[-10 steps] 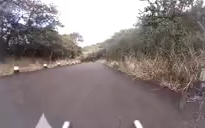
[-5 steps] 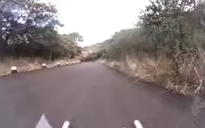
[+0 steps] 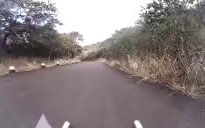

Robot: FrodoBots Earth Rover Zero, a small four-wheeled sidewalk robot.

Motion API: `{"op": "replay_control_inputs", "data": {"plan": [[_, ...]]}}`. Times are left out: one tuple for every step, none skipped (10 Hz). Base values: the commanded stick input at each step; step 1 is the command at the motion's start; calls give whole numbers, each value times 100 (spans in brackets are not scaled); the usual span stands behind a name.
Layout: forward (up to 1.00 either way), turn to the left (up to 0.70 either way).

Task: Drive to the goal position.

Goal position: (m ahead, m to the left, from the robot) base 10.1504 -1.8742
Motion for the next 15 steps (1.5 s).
{"op": "replay_control_inputs", "data": {"plan": [[50,0],[50,0],[50,0],[50,0],[50,0],[50,0],[50,0],[50,0],[50,0],[50,0],[50,0],[50,0],[50,0],[50,0],[50,0]]}}
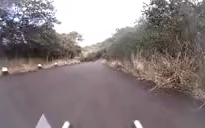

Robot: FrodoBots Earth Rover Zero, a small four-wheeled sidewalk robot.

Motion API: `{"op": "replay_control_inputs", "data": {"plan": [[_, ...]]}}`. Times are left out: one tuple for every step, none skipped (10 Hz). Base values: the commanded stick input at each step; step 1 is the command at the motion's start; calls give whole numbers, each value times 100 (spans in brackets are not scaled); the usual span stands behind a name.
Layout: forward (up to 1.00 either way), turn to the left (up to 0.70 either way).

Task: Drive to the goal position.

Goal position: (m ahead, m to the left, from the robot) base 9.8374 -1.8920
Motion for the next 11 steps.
{"op": "replay_control_inputs", "data": {"plan": [[50,0],[50,0],[50,0],[50,0],[50,0],[50,0],[50,0],[50,0],[50,0],[50,0],[50,0]]}}
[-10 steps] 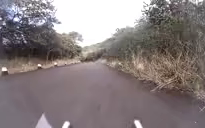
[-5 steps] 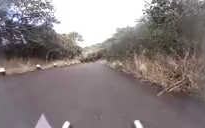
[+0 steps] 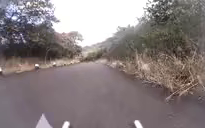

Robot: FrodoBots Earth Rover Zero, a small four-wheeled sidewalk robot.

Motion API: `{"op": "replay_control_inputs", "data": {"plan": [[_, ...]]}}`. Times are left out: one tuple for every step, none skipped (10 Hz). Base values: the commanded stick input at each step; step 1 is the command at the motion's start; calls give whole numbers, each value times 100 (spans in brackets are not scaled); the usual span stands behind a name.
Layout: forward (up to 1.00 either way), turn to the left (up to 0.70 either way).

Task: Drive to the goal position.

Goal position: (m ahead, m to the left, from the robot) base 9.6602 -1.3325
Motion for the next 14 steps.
{"op": "replay_control_inputs", "data": {"plan": [[50,0],[50,0],[50,0],[50,0],[50,0],[50,0],[50,0],[50,0],[50,0],[50,0],[50,0],[50,0],[50,0],[50,0]]}}
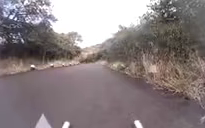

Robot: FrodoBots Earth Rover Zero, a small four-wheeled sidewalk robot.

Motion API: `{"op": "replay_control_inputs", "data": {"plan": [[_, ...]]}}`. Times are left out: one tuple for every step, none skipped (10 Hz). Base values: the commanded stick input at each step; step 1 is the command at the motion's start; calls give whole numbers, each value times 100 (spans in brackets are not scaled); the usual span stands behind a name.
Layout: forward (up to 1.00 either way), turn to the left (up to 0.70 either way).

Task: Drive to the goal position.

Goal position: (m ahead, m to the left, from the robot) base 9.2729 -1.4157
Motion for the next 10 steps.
{"op": "replay_control_inputs", "data": {"plan": [[50,0],[50,0],[50,0],[50,0],[50,0],[50,0],[50,0],[50,0],[50,0],[50,0]]}}
